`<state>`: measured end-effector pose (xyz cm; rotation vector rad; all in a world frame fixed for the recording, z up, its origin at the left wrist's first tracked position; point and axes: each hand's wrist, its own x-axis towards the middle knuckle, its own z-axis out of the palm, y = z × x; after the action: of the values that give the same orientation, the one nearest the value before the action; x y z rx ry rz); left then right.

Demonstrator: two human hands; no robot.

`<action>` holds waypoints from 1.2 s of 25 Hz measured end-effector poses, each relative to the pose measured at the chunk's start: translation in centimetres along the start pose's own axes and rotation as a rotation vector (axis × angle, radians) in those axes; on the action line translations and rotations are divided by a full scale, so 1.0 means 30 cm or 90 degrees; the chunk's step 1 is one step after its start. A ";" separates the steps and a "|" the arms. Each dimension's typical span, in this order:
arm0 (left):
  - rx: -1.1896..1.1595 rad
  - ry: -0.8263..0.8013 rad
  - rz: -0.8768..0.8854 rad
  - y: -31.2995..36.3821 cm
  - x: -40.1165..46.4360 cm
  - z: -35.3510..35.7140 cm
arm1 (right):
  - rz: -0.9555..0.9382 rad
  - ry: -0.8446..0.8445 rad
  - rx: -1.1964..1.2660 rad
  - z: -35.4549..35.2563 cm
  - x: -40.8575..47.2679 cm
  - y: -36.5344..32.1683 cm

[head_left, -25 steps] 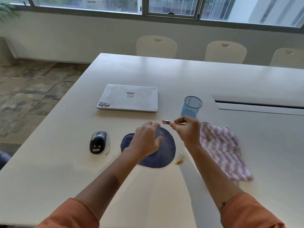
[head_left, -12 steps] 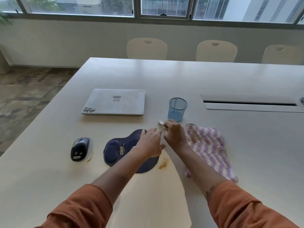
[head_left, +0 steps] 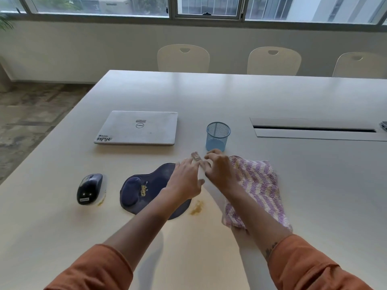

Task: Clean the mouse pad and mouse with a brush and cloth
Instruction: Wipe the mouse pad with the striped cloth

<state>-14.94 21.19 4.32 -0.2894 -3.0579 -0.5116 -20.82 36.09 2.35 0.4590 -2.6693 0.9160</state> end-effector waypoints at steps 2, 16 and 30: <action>-0.054 0.050 0.020 0.045 -0.002 -0.003 | 0.009 0.056 0.009 -0.064 0.002 0.041; -0.145 -0.022 0.042 0.327 -0.009 0.106 | 0.385 -0.129 -0.191 -0.380 -0.164 0.364; -0.172 -0.014 0.041 0.328 -0.051 0.111 | 0.550 -0.081 0.505 -0.534 -0.179 0.252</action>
<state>-11.57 31.15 4.23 -0.4019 -2.9848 -0.9252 -16.29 52.94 8.48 -0.5908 -2.4753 2.2499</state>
